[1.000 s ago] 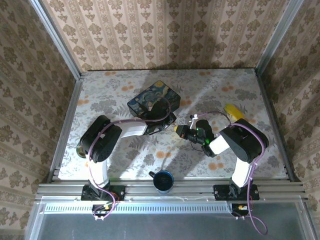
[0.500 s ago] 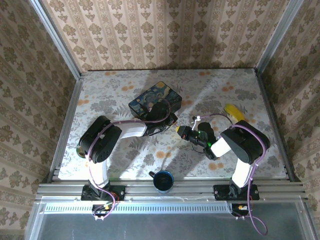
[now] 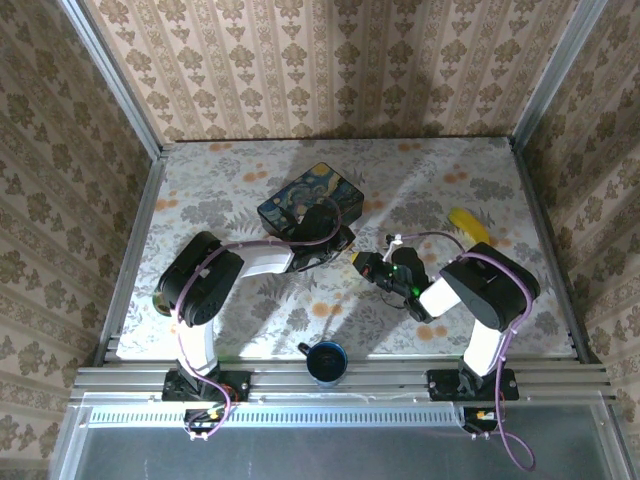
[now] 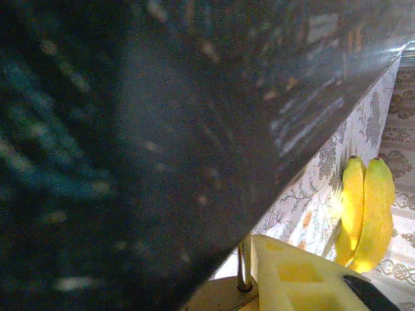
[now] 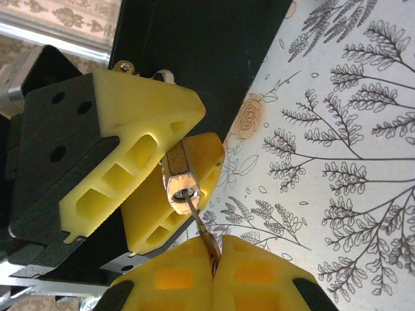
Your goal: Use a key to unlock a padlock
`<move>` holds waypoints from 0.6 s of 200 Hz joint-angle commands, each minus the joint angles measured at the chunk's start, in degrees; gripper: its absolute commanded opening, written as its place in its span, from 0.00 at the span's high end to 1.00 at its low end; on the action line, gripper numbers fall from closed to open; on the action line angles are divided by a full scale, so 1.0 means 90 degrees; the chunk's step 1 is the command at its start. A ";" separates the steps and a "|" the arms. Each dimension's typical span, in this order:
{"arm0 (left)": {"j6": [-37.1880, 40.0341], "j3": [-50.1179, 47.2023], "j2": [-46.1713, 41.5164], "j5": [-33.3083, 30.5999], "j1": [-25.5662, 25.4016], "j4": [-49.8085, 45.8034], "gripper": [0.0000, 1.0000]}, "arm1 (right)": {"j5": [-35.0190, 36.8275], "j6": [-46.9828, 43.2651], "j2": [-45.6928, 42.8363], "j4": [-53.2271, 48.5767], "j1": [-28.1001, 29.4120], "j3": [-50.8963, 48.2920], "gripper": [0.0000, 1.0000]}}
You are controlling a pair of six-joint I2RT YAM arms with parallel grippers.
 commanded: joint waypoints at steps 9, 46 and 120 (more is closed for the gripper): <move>0.0029 0.0193 0.0032 0.0658 -0.0369 -0.0322 1.00 | 0.0537 0.0253 -0.0623 -0.0494 0.0318 0.0797 1.00; 0.0049 0.0243 0.0012 0.0869 -0.0423 -0.0358 1.00 | 0.0691 -0.0799 -0.1087 -0.2109 0.0450 0.1344 1.00; 0.0448 0.0390 -0.0318 0.0987 -0.0428 -0.0630 1.00 | -0.1524 -0.1459 -0.0761 -0.1606 -0.0202 0.1722 1.00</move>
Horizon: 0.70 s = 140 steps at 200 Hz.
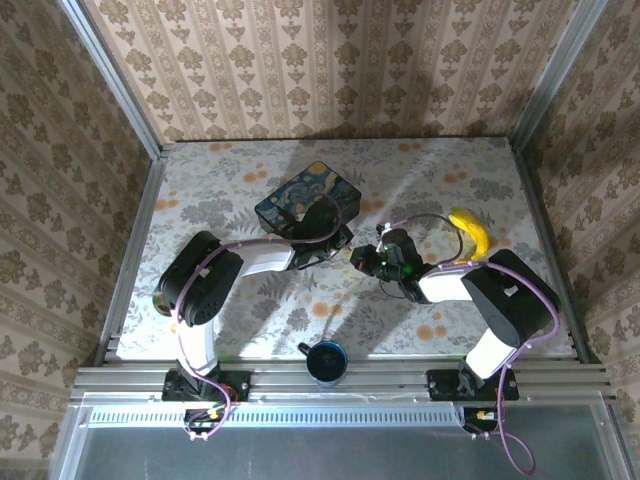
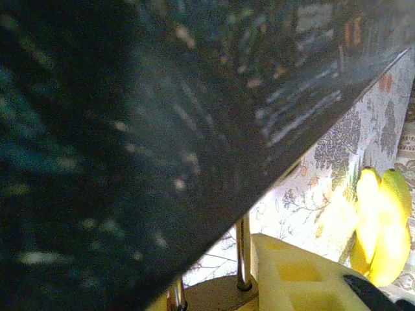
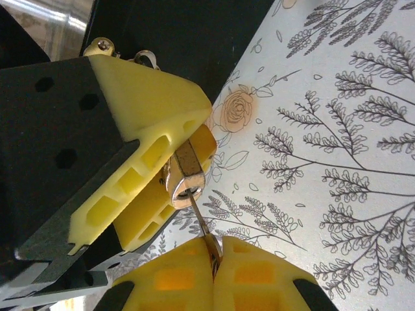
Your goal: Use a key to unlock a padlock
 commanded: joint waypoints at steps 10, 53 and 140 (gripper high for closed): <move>0.0284 0.0178 -0.0343 0.1230 -0.0433 -0.0218 1.00 | -0.1211 -0.0296 0.0028 0.1802 -0.0107 0.0564 1.00; 0.0137 -0.0028 -0.0495 0.1002 -0.0409 -0.0133 1.00 | -0.0935 -0.0414 -0.0382 0.0965 -0.0306 0.0330 1.00; -0.0550 -0.0500 -0.0593 0.0171 -0.0348 0.0185 1.00 | 0.0266 -0.0030 -0.1598 -0.0359 -0.0296 -0.0921 1.00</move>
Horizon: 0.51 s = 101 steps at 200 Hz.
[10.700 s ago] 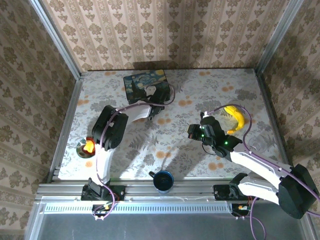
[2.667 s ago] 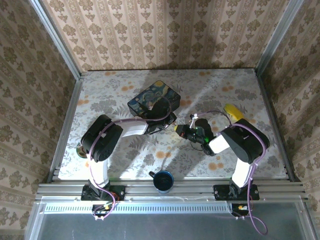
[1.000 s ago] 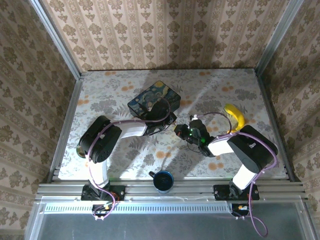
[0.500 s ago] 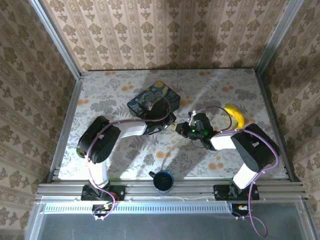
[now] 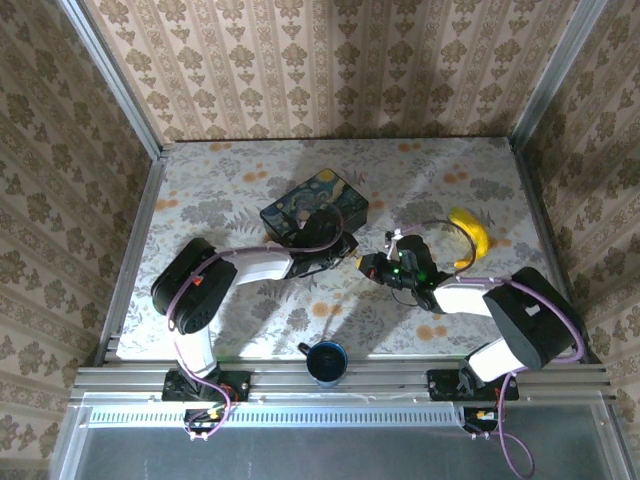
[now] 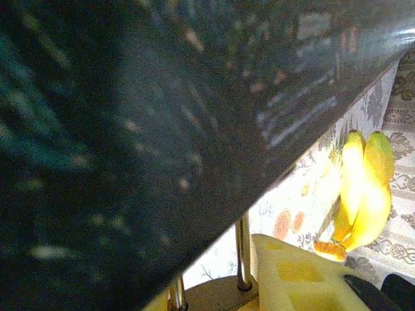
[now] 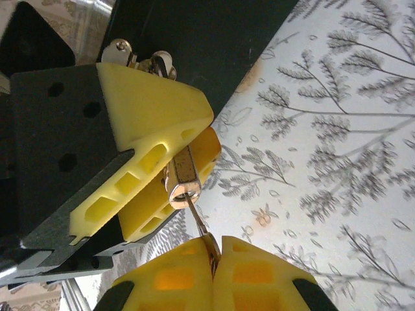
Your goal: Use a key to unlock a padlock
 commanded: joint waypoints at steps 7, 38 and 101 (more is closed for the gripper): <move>-0.0201 -0.0068 -0.0163 -0.0021 -0.0051 0.0050 1.00 | 0.0724 0.0110 -0.0665 -0.0083 -0.0024 -0.0193 1.00; -0.0316 -0.0048 -0.0067 -0.0075 -0.0058 0.0089 1.00 | 0.1024 0.0045 -0.1156 -0.0667 0.0064 -0.0391 1.00; -0.0531 0.0151 0.0178 -0.0021 -0.0136 0.0130 1.00 | 0.1385 0.0218 -0.1123 0.0171 0.0460 -0.0738 1.00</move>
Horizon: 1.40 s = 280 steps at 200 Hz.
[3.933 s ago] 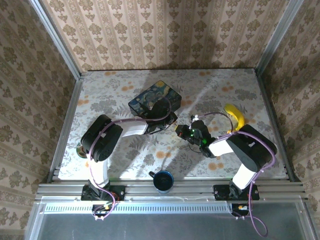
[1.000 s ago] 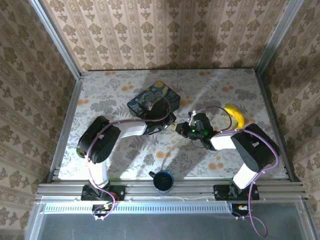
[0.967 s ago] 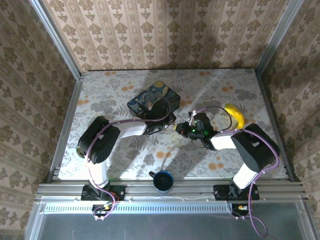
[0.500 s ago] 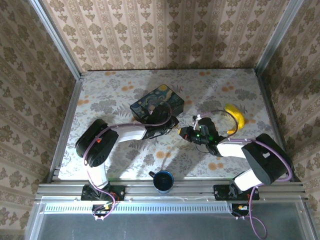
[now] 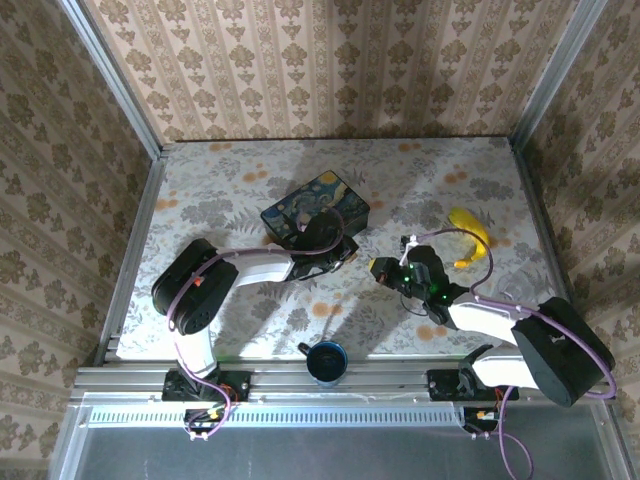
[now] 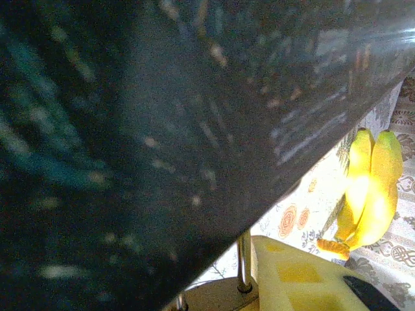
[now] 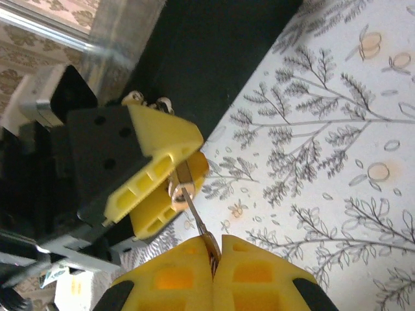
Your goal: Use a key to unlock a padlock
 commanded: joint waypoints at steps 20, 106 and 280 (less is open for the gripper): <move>-0.0292 0.0269 0.0183 -0.0060 -0.0110 0.0128 1.00 | 0.0413 0.0150 0.0483 0.0983 0.0365 -0.0075 1.00; -0.0436 0.0240 0.0203 -0.0112 -0.0143 0.0158 1.00 | 0.0335 0.0406 0.1537 0.2001 0.0397 0.0058 1.00; -0.0465 0.0293 0.0341 0.0112 -0.0182 0.0294 1.00 | 0.0384 0.0565 0.1729 0.2131 0.0338 0.0233 1.00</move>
